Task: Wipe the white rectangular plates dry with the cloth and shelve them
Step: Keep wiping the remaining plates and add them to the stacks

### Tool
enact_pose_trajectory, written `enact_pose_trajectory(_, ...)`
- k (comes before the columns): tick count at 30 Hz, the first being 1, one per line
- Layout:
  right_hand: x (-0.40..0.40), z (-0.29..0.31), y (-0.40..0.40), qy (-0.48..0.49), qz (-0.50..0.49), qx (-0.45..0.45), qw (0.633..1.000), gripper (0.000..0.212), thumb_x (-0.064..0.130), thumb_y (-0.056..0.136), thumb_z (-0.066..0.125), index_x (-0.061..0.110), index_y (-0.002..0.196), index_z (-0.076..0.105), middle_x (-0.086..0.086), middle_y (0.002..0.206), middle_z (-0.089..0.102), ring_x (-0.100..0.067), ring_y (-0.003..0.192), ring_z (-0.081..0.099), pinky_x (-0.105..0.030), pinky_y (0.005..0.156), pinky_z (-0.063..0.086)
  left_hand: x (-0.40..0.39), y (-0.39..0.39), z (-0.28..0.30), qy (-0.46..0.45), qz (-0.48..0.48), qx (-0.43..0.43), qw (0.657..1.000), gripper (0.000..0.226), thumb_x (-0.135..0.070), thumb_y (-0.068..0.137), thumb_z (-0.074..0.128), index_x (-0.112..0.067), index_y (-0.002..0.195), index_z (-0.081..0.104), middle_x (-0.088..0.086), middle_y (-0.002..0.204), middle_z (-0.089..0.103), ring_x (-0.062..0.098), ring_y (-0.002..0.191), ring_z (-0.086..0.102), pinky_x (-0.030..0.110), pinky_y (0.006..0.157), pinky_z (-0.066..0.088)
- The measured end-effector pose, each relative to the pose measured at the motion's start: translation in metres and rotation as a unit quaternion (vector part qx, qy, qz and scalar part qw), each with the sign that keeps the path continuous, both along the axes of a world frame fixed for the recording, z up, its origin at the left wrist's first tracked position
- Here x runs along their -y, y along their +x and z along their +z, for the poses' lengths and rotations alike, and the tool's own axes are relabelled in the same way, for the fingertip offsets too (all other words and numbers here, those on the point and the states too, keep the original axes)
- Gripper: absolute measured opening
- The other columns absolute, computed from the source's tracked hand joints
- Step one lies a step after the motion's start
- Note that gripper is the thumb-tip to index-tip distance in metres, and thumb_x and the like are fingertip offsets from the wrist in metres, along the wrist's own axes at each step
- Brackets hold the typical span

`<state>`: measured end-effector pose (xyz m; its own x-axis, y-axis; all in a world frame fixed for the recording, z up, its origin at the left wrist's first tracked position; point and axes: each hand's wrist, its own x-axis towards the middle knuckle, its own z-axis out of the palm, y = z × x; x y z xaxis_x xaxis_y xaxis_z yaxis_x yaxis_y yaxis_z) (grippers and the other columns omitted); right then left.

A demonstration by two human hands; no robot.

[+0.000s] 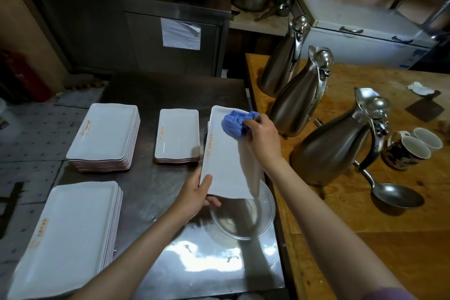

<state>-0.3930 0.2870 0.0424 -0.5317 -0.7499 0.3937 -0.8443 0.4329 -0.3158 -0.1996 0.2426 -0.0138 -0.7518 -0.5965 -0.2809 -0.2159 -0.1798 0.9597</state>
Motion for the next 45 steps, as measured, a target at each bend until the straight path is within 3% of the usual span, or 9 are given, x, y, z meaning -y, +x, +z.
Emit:
enact_pose_trajectory(4, -0.002, -0.003, 0.002, 0.029, -0.001, 0.004, 1.0, 0.022, 0.012, 0.09, 0.061, 0.006, 0.11, 0.067, -0.016, 0.107, 0.058, -0.028, 0.097, 0.056, -0.032, 0.081, 0.05, 0.003, 0.001, -0.003, 0.008, 0.016, 0.003, 1.0, 0.027, -0.018, 0.103, 0.036, -0.03, 0.126, 0.044, -0.007, 0.099, 0.069, 0.019, 0.051, 0.066, 0.019, 0.047, 0.045)
enact_pose_trajectory(8, -0.007, -0.006, 0.004, 0.049, 0.015, 0.047, 0.998, 0.023, 0.012, 0.09, 0.06, 0.008, 0.112, 0.067, -0.013, 0.109, 0.057, -0.024, 0.098, 0.055, -0.023, 0.081, 0.043, 0.004, 0.002, -0.011, 0.022, 0.02, 0.024, 0.999, 0.026, -0.021, 0.103, 0.036, -0.027, 0.126, 0.045, -0.01, 0.092, 0.07, 0.018, 0.052, 0.065, 0.024, 0.057, 0.049)
enact_pose_trajectory(14, -0.016, -0.018, 0.024, -0.015, 0.018, 0.104, 0.994, 0.022, 0.002, 0.082, 0.065, 0.007, 0.103, 0.07, -0.012, 0.102, 0.058, -0.024, 0.09, 0.056, -0.023, 0.075, 0.043, 0.013, 0.003, -0.011, 0.039, 0.034, 0.021, 0.998, 0.026, -0.021, 0.103, 0.035, -0.027, 0.127, 0.041, -0.003, 0.098, 0.067, 0.015, 0.049, 0.064, 0.018, 0.05, 0.047)
enact_pose_trajectory(17, -0.024, -0.025, 0.031, -0.045, 0.038, 0.108, 0.992, 0.021, -0.002, 0.078, 0.066, 0.006, 0.097, 0.071, -0.012, 0.096, 0.059, -0.023, 0.086, 0.057, -0.026, 0.073, 0.047, 0.019, 0.003, -0.014, 0.048, 0.046, 0.014, 0.998, 0.028, -0.021, 0.103, 0.035, -0.027, 0.13, 0.04, -0.001, 0.097, 0.067, 0.016, 0.049, 0.063, 0.022, 0.053, 0.051)
enact_pose_trajectory(25, -0.039, -0.035, 0.039, -0.08, -0.006, 0.155, 0.985, 0.025, -0.008, 0.078, 0.062, 0.006, 0.097, 0.069, -0.004, 0.096, 0.055, -0.009, 0.085, 0.049, -0.005, 0.074, 0.033, 0.032, 0.009, -0.021, 0.048, 0.063, 0.018, 0.997, 0.027, -0.025, 0.103, 0.036, -0.031, 0.129, 0.041, -0.002, 0.099, 0.066, 0.018, 0.052, 0.063, 0.033, 0.067, 0.052)
enact_pose_trajectory(28, -0.04, -0.037, 0.039, -0.094, -0.03, 0.164, 0.982, 0.025, -0.008, 0.077, 0.062, 0.006, 0.097, 0.069, -0.006, 0.094, 0.055, -0.009, 0.083, 0.05, -0.004, 0.071, 0.033, 0.036, 0.009, -0.022, 0.049, 0.072, 0.016, 0.996, 0.026, -0.025, 0.103, 0.036, -0.029, 0.128, 0.042, -0.002, 0.099, 0.067, 0.018, 0.051, 0.062, 0.038, 0.074, 0.053)
enact_pose_trajectory(38, -0.032, -0.038, 0.039, -0.091, -0.05, 0.163, 0.981, 0.026, -0.008, 0.078, 0.062, 0.006, 0.099, 0.069, -0.006, 0.094, 0.055, -0.011, 0.081, 0.05, -0.006, 0.067, 0.036, 0.05, 0.016, -0.02, 0.062, 0.094, 0.005, 0.994, 0.022, -0.022, 0.103, 0.035, -0.029, 0.122, 0.044, -0.001, 0.099, 0.065, 0.018, 0.049, 0.061, 0.035, 0.07, 0.052)
enact_pose_trajectory(45, -0.023, -0.039, 0.036, -0.092, -0.058, 0.156, 0.982, 0.024, -0.009, 0.079, 0.061, 0.004, 0.098, 0.068, -0.008, 0.094, 0.056, -0.012, 0.081, 0.05, -0.004, 0.068, 0.034, 0.069, 0.023, -0.029, 0.058, 0.102, 0.024, 0.993, 0.023, -0.024, 0.103, 0.034, -0.03, 0.125, 0.042, 0.004, 0.112, 0.062, 0.016, 0.048, 0.062, 0.035, 0.072, 0.052)
